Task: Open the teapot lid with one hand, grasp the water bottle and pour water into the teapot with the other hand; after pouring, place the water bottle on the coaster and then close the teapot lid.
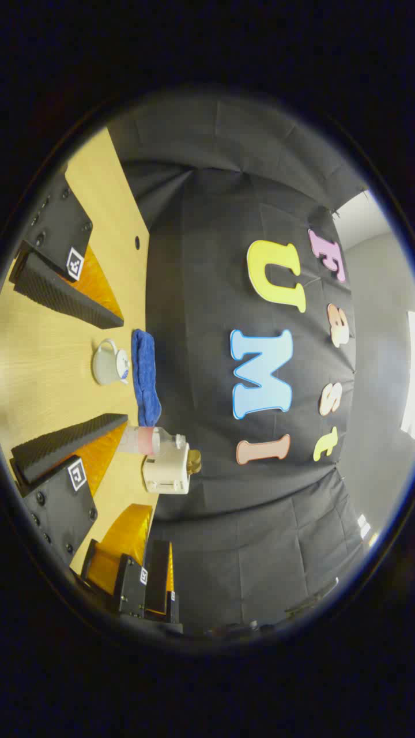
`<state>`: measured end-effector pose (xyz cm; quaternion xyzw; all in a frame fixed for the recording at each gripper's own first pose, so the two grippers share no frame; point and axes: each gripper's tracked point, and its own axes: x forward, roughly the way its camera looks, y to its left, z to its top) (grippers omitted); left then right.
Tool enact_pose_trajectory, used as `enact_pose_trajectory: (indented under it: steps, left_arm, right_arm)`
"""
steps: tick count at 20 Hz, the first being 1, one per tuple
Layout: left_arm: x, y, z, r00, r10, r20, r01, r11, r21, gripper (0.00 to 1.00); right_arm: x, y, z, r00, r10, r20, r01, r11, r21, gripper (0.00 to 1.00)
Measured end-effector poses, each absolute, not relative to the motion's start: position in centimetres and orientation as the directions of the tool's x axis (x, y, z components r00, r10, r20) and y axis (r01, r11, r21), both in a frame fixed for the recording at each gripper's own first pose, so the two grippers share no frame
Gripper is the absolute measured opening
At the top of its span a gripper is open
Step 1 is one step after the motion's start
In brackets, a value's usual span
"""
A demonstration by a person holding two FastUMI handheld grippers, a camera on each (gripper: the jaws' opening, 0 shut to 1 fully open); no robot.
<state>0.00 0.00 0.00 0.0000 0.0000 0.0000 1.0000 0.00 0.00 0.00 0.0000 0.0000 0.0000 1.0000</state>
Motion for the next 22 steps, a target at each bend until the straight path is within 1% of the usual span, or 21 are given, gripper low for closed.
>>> enact_pose_trajectory:
  steps: [7, 22]
  left_arm:
    - [-1.3, 0.4, 1.1, 1.0, 0.017, 0.014, -0.017, 1.0, 0.002, 0.96]
    - [-0.5, 1.3, 0.4, 0.999, 0.032, -0.001, -0.033, 0.999, -0.03, 0.96]
  right_arm:
    - [-0.2, 1.0, 0.0, 1.0, 0.017, -0.009, -0.018, 1.0, -0.005, 0.96]
    - [1.1, 1.7, -0.9, 0.999, 0.032, -0.033, -0.032, 0.999, -0.015, 0.96]
